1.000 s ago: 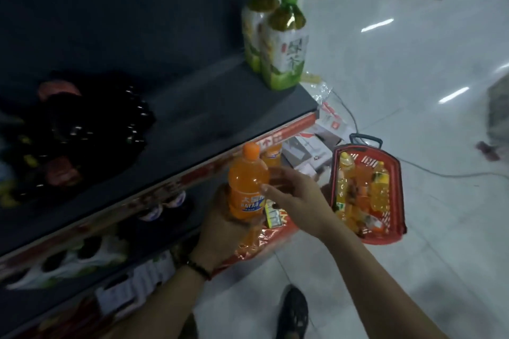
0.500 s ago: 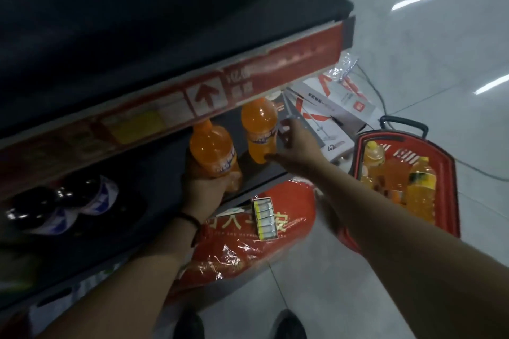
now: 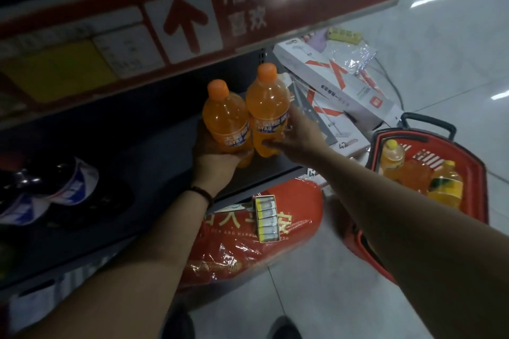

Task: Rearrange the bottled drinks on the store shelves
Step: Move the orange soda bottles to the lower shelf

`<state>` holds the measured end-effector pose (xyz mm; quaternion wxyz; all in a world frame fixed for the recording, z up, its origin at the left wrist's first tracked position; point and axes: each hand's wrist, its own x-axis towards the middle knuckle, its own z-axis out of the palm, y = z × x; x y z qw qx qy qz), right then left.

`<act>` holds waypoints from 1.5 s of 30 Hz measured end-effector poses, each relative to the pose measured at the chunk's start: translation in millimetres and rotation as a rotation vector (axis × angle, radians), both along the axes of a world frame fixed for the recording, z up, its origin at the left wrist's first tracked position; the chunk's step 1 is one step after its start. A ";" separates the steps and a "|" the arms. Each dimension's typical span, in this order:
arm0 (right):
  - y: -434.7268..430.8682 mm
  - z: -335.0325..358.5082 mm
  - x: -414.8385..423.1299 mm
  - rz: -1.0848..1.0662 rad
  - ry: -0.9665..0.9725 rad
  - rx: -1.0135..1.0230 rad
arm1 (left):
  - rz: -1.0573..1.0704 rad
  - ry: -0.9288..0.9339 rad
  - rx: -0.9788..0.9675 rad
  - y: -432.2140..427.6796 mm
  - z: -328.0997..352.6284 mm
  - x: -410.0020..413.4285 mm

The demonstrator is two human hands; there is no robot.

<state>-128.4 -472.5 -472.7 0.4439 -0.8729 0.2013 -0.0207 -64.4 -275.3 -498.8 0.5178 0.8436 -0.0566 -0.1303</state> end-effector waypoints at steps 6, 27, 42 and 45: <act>-0.8 1.8 -2.8 0.018 -0.001 -0.022 | 0.008 0.062 -0.022 1.2 0.5 -5.8; -18.4 11.0 -0.4 0.079 0.107 0.067 | 0.072 0.247 0.034 -11.5 13.3 -18.8; 88.6 125.0 -102.9 0.145 0.266 -0.115 | -0.242 0.263 0.374 102.2 133.0 -114.7; 132.6 206.6 -107.5 0.339 0.243 -0.181 | -0.362 0.149 0.534 155.2 224.2 -137.1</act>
